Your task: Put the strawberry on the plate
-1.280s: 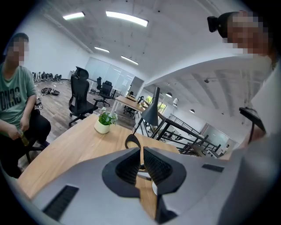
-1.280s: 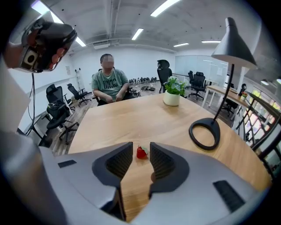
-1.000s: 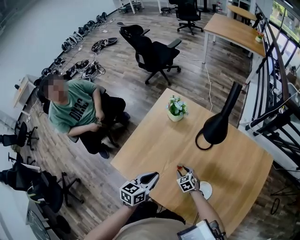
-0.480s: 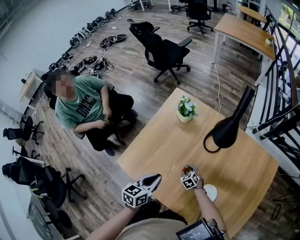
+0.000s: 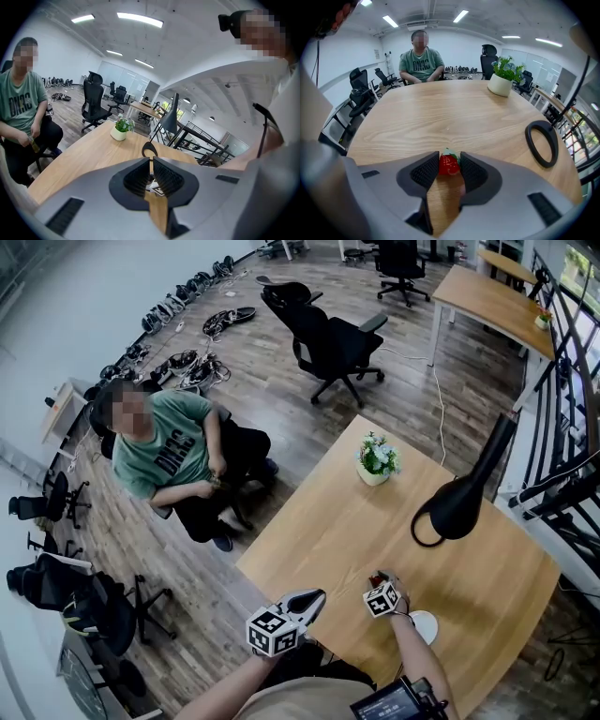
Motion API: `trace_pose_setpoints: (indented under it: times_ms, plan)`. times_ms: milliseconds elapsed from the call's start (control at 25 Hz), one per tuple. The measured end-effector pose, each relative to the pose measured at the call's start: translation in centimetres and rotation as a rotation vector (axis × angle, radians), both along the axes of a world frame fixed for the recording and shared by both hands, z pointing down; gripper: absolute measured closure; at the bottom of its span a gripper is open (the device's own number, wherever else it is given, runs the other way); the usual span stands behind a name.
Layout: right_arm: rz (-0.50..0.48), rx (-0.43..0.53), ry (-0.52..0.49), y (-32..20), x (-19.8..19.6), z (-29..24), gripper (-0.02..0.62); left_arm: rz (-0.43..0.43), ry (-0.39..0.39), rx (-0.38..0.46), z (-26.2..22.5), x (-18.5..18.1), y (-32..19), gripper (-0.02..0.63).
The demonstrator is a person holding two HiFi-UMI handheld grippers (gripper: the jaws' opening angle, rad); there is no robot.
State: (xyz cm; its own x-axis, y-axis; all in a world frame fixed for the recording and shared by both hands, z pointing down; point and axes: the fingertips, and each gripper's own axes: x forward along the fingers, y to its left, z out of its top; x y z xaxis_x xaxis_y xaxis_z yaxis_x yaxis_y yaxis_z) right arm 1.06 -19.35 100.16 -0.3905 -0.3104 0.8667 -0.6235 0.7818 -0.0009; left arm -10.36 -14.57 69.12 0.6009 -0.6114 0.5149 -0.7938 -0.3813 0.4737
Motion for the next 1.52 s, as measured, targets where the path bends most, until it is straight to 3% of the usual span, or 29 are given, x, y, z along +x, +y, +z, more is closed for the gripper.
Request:
trace_pose_setpoints:
  times_ms: [360, 720, 1520]
  plan:
    - [0.035, 0.0, -0.025, 0.4, -0.3, -1.7, 0.454, 0.003, 0.011, -0.001, 0.0, -0.4, -0.4, 0.6]
    - [-0.038, 0.195, -0.034, 1.2, -1.5, -9.6, 0.454, 0.053, 0.057, 0.029, -0.9, 0.0, -0.5, 0.6]
    - [0.168, 0.41, -0.285, 4.2, -4.0, -30.0, 0.456, 0.108, 0.187, 0.126, -4.4, -2.7, -0.1, 0.6]
